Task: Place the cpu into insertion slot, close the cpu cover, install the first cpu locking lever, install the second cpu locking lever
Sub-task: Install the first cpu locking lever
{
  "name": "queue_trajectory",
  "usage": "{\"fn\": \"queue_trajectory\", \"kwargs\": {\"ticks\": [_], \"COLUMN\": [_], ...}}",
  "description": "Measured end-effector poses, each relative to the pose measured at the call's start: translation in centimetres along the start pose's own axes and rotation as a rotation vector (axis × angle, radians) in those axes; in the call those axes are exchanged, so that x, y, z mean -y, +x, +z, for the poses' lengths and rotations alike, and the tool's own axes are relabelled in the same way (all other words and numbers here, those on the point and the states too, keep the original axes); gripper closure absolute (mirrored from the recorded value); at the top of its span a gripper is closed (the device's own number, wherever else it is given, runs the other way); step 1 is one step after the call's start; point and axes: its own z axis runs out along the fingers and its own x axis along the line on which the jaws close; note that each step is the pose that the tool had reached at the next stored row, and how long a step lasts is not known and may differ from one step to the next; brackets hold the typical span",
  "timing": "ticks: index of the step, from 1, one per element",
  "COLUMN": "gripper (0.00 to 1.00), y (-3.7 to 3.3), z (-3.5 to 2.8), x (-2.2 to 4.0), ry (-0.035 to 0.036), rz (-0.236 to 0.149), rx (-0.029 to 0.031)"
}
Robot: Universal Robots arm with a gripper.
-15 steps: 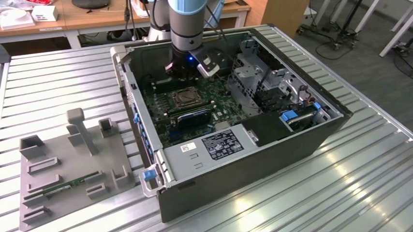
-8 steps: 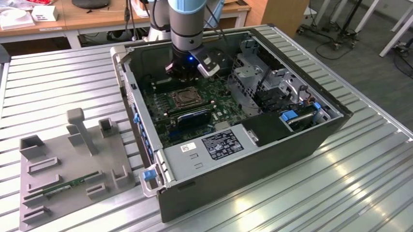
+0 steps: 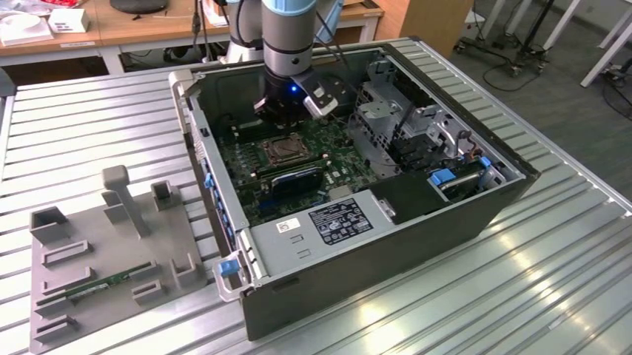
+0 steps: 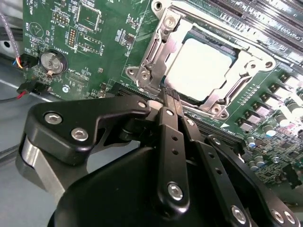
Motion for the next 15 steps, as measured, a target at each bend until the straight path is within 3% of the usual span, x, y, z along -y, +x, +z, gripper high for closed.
{"fn": "queue_trajectory", "kwargs": {"ticks": [2, 6, 9, 10, 12, 15], "gripper": [0.89, 0.89, 0.89, 0.89, 0.89, 0.89], "y": [-0.01, -0.03, -0.04, -0.05, -0.09, -0.18], "z": [0.0, -0.24, -0.43, -0.47, -0.5, -0.52], "x": [-0.01, -0.04, -0.08, -0.08, -0.09, -0.1], "ry": [0.0015, 0.034, 0.0628, 0.0711, 0.0813, 0.0875], "rz": [0.0, -0.003, -0.005, -0.005, -0.005, -0.004], "rx": [0.0, -0.0003, -0.0025, -0.0042, -0.012, -0.0245]}}
